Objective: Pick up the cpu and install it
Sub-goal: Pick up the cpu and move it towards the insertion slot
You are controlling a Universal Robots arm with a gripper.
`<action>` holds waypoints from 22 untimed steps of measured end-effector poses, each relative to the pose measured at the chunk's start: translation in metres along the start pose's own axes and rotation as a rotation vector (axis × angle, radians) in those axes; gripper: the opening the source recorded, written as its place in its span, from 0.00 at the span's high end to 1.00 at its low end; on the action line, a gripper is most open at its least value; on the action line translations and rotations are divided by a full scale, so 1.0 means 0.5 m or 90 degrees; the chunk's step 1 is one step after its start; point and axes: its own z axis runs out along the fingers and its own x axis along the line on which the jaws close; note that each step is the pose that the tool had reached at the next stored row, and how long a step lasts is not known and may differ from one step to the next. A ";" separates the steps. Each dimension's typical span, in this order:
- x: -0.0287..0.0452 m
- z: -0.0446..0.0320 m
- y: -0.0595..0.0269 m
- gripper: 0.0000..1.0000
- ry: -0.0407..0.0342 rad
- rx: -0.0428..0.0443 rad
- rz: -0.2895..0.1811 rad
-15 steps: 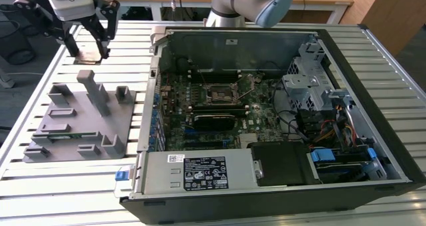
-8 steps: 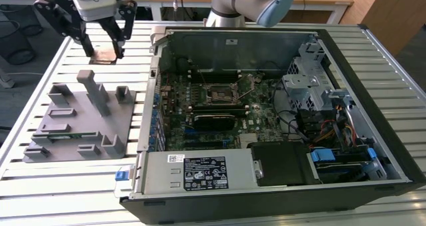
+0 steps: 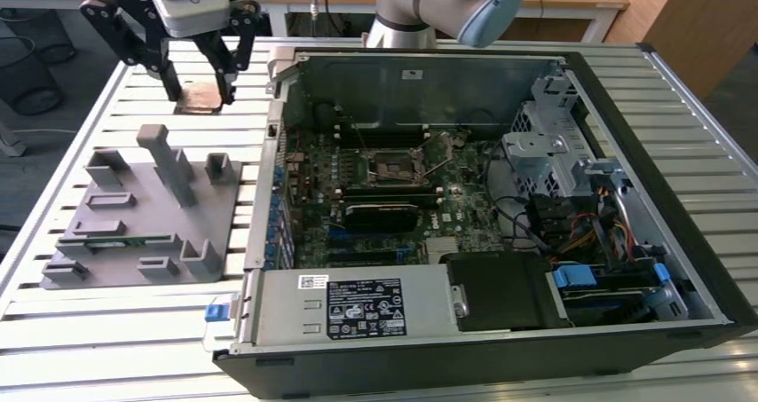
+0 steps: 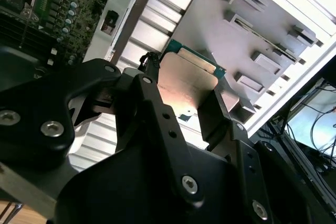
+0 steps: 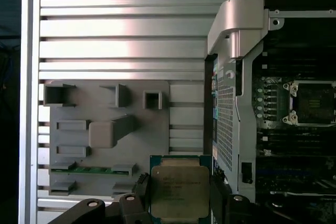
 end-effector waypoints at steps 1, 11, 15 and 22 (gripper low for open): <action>-0.003 0.000 0.000 0.46 0.0000 0.0000 0.000; -0.035 -0.002 0.000 0.46 0.0000 0.0000 0.000; -0.050 -0.003 0.000 0.46 0.0000 0.0000 0.000; -0.076 -0.004 0.000 0.46 0.0000 -0.0001 0.000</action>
